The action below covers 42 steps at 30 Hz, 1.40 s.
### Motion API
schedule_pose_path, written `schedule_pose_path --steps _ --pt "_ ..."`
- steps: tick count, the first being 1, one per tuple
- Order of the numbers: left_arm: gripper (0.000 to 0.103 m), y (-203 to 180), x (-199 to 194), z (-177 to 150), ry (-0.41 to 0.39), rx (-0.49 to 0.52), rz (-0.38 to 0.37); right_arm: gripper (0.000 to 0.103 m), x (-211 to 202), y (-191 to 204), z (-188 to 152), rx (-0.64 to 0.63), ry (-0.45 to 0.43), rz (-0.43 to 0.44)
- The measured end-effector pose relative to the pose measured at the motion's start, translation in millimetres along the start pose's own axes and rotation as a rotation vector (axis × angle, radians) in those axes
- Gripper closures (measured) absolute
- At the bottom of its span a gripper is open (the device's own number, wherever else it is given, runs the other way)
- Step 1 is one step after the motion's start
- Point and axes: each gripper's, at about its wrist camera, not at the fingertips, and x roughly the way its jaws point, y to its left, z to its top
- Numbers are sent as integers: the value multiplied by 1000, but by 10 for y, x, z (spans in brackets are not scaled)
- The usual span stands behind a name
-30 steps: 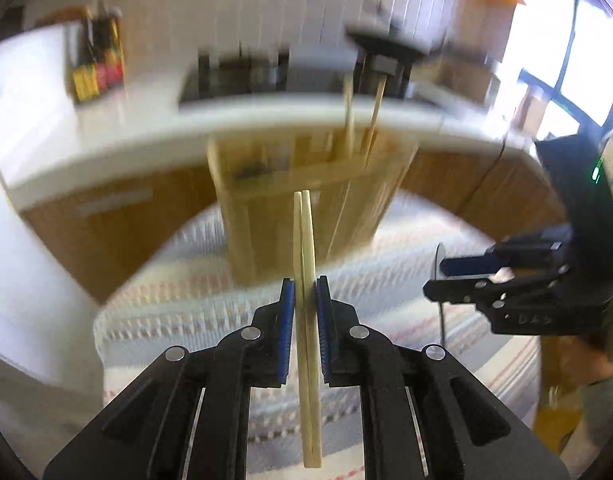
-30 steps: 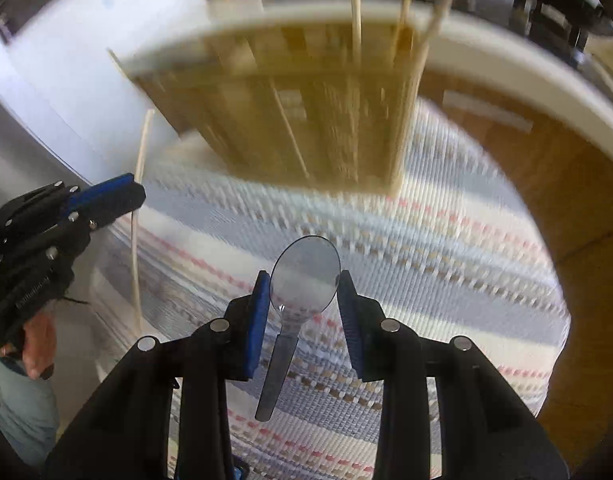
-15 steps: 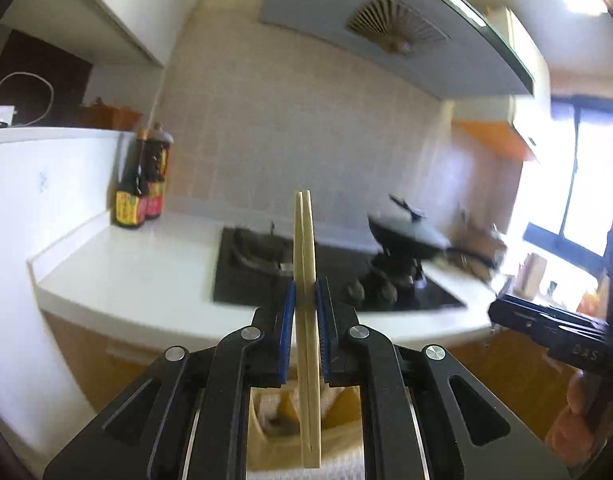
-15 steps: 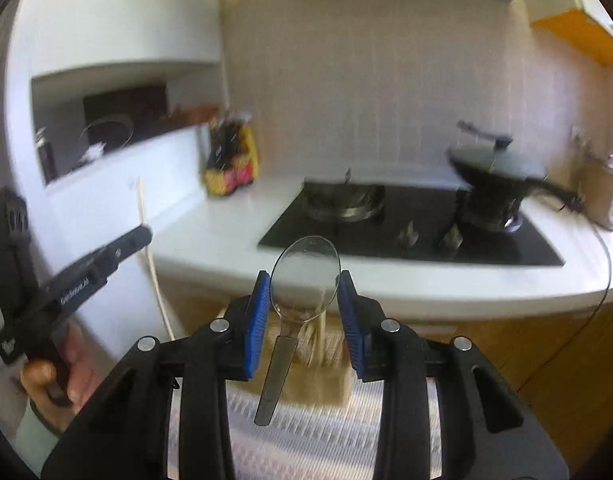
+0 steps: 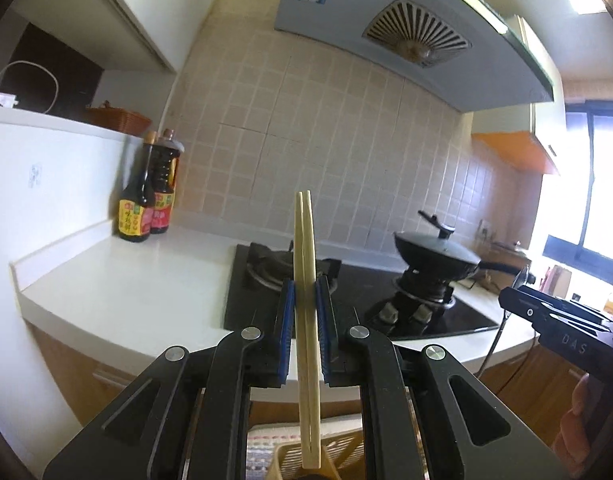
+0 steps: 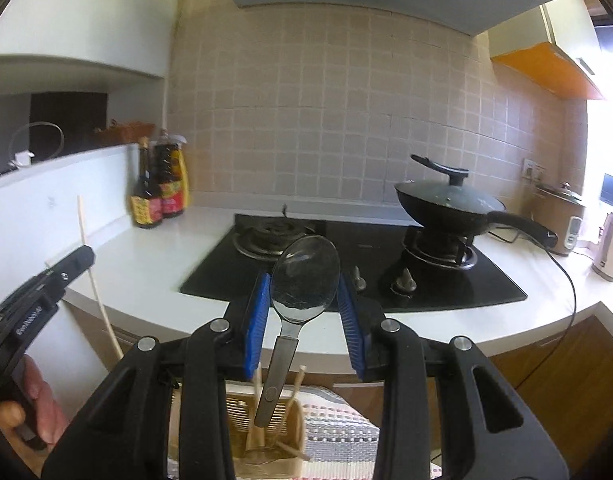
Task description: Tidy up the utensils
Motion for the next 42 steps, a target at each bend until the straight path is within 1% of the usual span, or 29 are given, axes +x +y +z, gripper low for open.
schedule_pose_path --steps 2,4,7,10,14,16,17,18,19,20,22,23,24,25,26,28,30,32,36,39,41,42 --pt "94 31 46 -58 8 -3 7 72 77 3 -76 -4 11 -11" --pt "94 42 115 -122 32 9 13 72 151 30 -140 -12 21 -21" --pt "94 65 178 -223 55 20 21 72 222 23 -231 7 37 -6" --pt "93 103 151 -293 56 16 15 71 260 30 -298 11 47 -2" --pt "92 105 97 -341 61 27 -1 71 280 18 -355 23 74 29" --pt "91 105 62 -365 77 29 -17 71 280 11 -384 28 105 67" --pt "86 103 43 -375 89 29 -38 69 260 5 -393 30 109 71" --pt "77 104 13 -386 98 27 -48 57 241 8 -401 26 110 77" --pt "72 95 -14 -399 101 27 -51 44 200 9 -411 19 105 90" --pt "65 97 -73 -407 102 27 -55 43 138 8 -421 14 91 95" --pt "61 101 -207 -412 103 25 -65 43 28 5 -438 4 87 106" --pt "57 98 -265 -411 110 25 -73 43 -15 -4 -448 6 91 114" --pt "50 96 -342 -409 122 26 -91 43 -96 -29 -471 16 93 126" --pt "46 94 -414 -407 130 21 -111 43 -185 -53 -503 24 89 135" --pt "37 93 -498 -409 138 12 -133 43 -281 -72 -543 27 84 143" --pt "33 60 -696 -437 143 9 -146 43 -447 -96 -623 28 71 155" --pt "27 1 -845 -496 143 22 -133 43 -655 -83 -750 13 46 149" --pt "24 -70 -978 -583 136 40 -109 43 -806 -70 -873 8 28 134" --pt "20 -212 -1204 -810 116 86 -45 43 -986 -65 -1092 11 11 112" --pt "19 -282 -1303 -983 84 119 23 43 -1033 -60 -1234 4 -1 98" --pt "18 -290 -1353 -1093 54 119 71 36 -1035 -84 -1329 23 -14 96" --pt "17 -280 -1370 -1155 42 110 93 29 -1033 -104 -1404 40 -27 86"
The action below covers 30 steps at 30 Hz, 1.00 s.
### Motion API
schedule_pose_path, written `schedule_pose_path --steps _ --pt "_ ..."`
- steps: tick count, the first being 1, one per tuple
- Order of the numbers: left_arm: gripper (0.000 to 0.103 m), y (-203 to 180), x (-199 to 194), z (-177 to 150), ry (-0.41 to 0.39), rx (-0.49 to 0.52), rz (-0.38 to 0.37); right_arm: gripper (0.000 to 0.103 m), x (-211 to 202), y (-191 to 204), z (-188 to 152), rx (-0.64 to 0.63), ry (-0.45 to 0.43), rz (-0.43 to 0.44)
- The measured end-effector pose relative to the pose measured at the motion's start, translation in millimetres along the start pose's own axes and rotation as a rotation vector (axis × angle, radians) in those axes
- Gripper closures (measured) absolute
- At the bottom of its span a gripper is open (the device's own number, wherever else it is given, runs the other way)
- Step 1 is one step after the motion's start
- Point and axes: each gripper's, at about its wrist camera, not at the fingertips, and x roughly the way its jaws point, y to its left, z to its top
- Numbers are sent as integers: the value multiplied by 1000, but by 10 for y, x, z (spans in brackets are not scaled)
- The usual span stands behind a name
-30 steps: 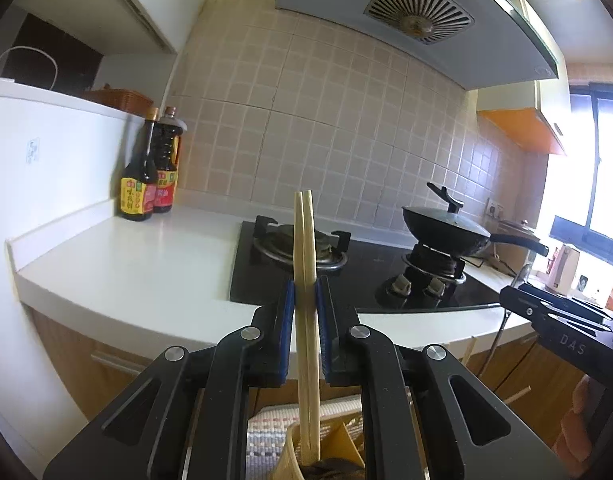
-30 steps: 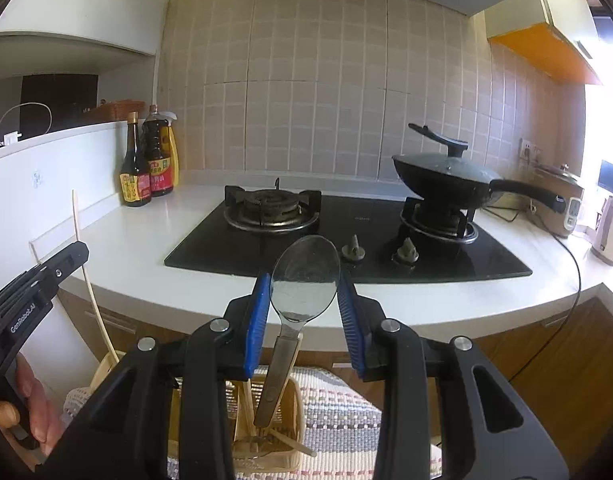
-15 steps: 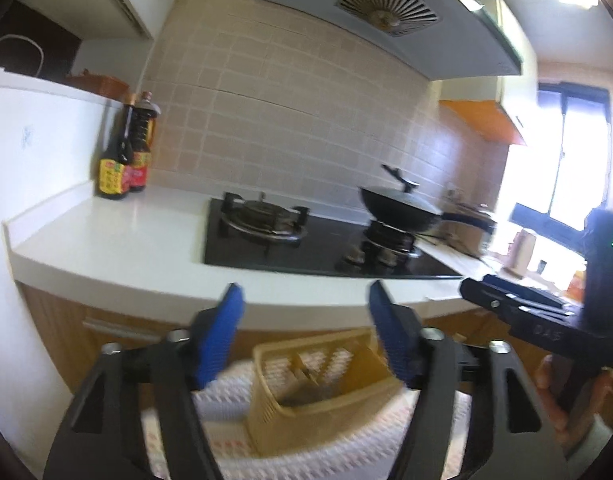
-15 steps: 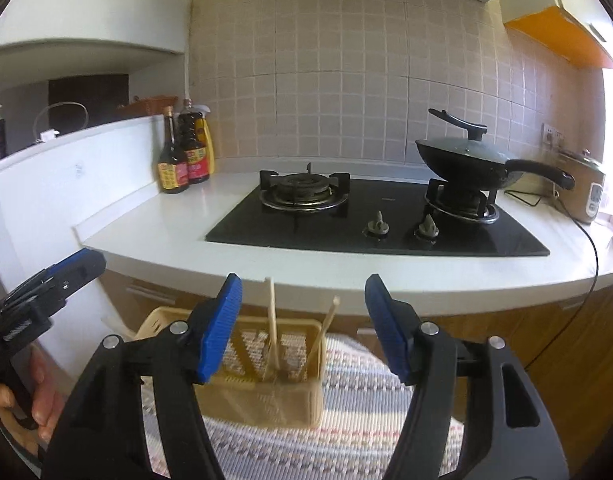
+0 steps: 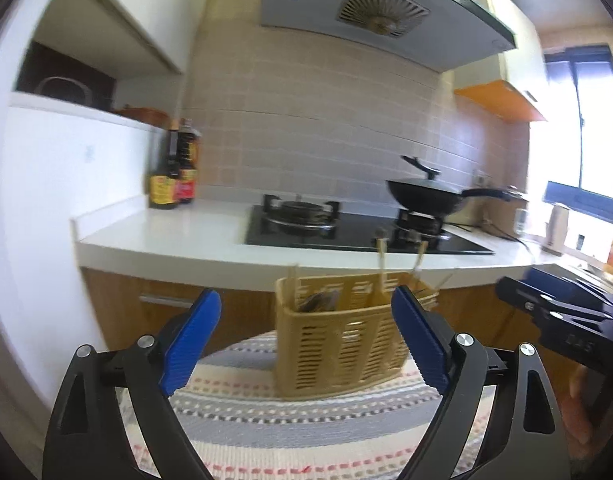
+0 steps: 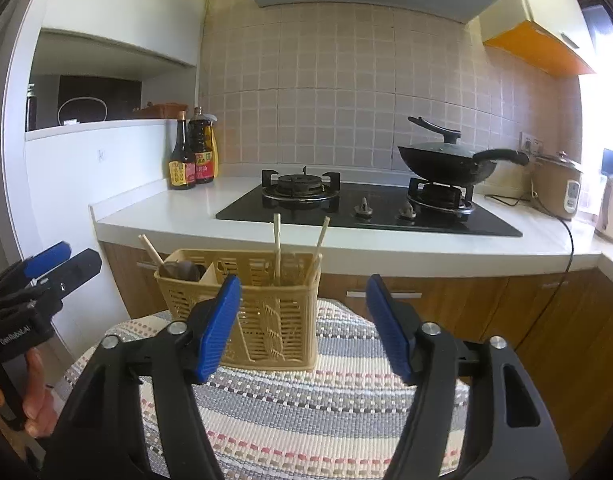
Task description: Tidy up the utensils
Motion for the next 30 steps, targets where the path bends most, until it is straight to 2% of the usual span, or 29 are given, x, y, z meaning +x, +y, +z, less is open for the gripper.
schedule_pose_path --steps 2,4,10,16,19,22,26,30 --pt "14 26 -47 -144 -34 -31 -11 25 -25 -22 -157 6 -41 -50" --pt "13 25 -62 -253 -50 -39 0 24 -2 -42 -271 14 -45 -80" --pt "12 -69 -58 -428 -86 32 96 24 90 -28 -439 3 -39 -88" --pt "10 -145 -41 -554 -71 40 113 24 157 80 -570 -74 -36 -108" --pt "8 -222 -80 -599 -99 104 177 24 146 43 -587 -58 -34 -114" --pt "8 -150 -91 -604 -107 83 219 24 120 -3 -571 -37 -40 -108" --pt "8 -110 -92 -610 -99 79 231 24 140 20 -593 -50 -23 -103" --pt "8 -102 -76 -607 -75 65 200 20 137 78 -621 -68 -17 -96"
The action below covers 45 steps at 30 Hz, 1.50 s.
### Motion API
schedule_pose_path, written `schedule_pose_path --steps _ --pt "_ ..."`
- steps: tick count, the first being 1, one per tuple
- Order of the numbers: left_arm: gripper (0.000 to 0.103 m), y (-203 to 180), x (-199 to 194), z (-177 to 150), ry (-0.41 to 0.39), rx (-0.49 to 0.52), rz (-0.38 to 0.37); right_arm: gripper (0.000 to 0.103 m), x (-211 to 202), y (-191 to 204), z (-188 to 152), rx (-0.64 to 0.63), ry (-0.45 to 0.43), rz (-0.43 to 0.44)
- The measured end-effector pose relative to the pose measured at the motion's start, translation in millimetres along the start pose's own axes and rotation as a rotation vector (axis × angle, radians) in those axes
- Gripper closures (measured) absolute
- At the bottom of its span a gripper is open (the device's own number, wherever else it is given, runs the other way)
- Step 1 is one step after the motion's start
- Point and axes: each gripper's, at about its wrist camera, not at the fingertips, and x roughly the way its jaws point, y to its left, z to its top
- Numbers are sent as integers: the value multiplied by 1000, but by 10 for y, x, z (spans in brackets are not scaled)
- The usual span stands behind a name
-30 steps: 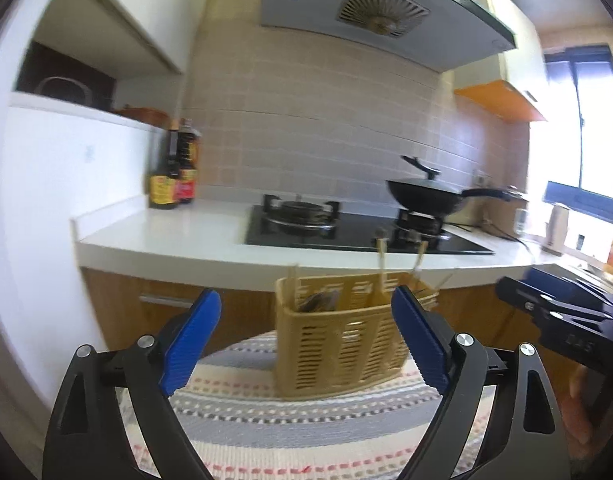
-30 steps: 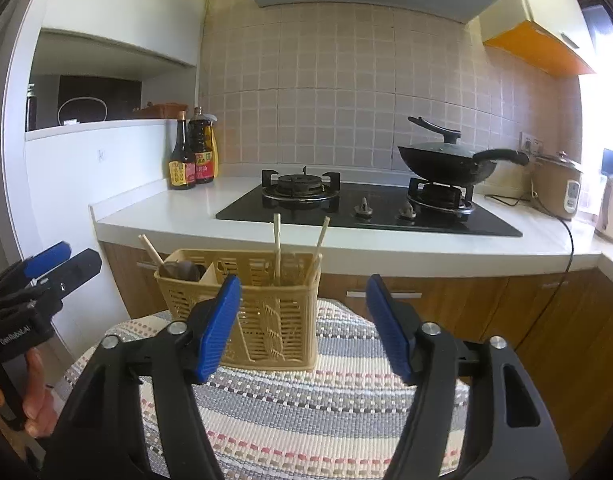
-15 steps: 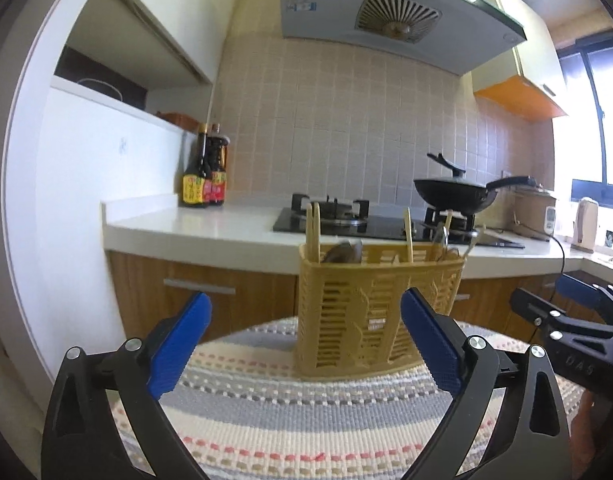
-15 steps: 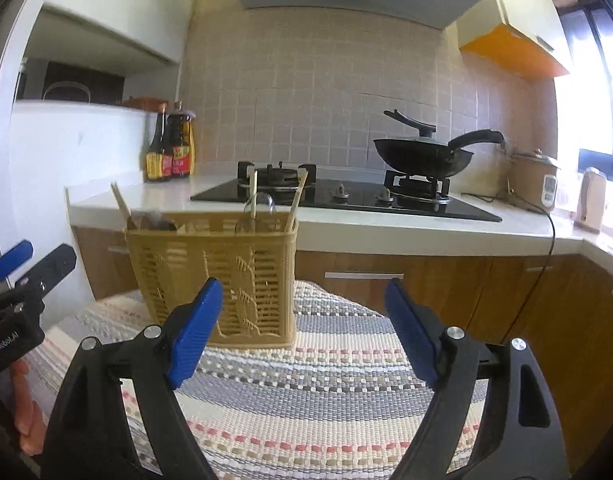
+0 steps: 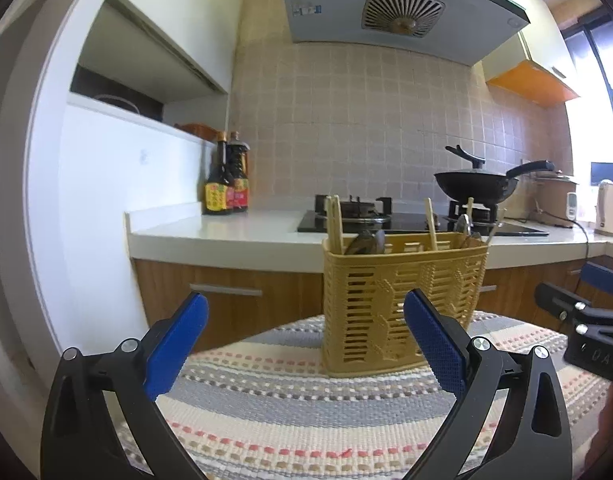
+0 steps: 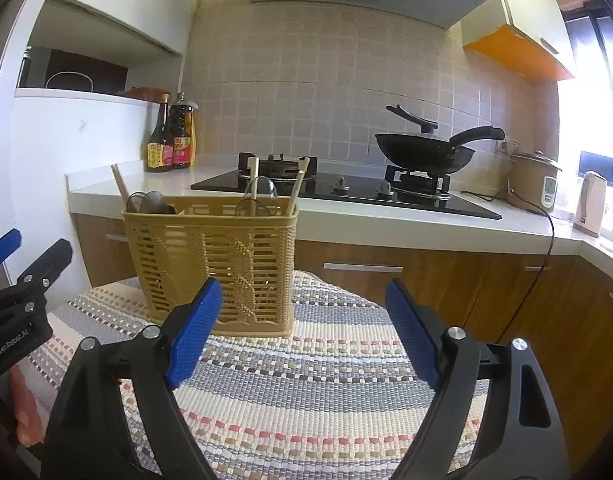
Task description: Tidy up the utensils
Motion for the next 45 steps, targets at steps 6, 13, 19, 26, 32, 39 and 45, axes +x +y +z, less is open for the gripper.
schedule_pose_path --steps 6,13,19,26,32,39,45 --pt "8 -18 30 -20 17 10 3 20 16 18 -4 -7 8 -13" --pt "8 -38 42 -30 23 21 -2 20 44 15 -12 -4 19 -19" --pt "8 -54 58 -38 32 26 2 20 53 16 -20 -3 24 -27" --pt "8 -75 78 -53 48 39 7 20 53 31 -22 -7 26 -28" --pt "8 -69 95 -63 63 39 5 18 60 10 -19 6 29 -32" --pt "8 -75 99 -63 71 41 5 17 61 21 -24 2 26 -35" --pt "8 -75 113 -66 73 35 2 17 65 25 -21 0 29 -33"
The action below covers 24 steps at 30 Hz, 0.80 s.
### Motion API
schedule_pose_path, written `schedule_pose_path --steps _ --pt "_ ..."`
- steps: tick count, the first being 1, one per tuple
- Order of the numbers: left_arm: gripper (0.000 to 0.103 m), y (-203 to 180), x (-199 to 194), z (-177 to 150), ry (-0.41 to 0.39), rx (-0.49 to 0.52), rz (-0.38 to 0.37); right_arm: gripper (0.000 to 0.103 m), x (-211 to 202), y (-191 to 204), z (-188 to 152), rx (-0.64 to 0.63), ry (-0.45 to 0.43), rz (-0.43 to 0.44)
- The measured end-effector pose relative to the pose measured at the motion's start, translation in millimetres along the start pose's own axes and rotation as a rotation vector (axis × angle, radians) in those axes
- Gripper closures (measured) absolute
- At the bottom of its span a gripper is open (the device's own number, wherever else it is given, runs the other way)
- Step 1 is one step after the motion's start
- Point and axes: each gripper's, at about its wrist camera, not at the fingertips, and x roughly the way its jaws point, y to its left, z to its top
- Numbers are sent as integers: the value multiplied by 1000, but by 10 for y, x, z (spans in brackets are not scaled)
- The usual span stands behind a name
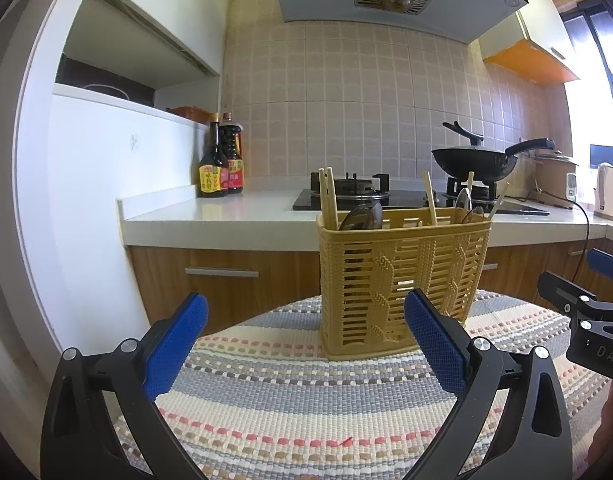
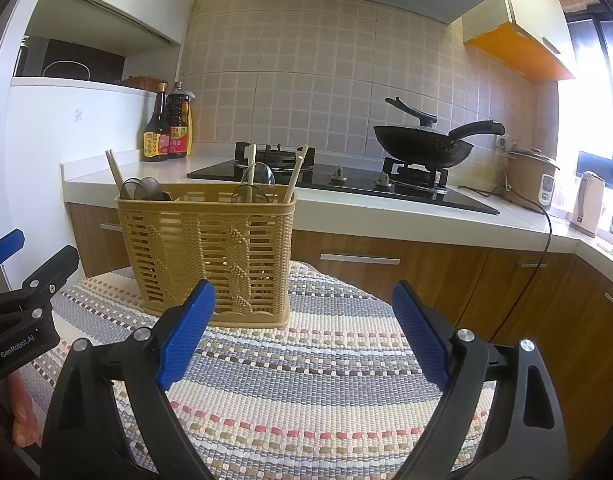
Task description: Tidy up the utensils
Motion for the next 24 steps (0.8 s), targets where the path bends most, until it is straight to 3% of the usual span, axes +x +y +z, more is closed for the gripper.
schedule_pose_path --steps 24 --pt "8 -46 9 -15 8 -4 -11 17 6 32 -19 -9 5 -7"
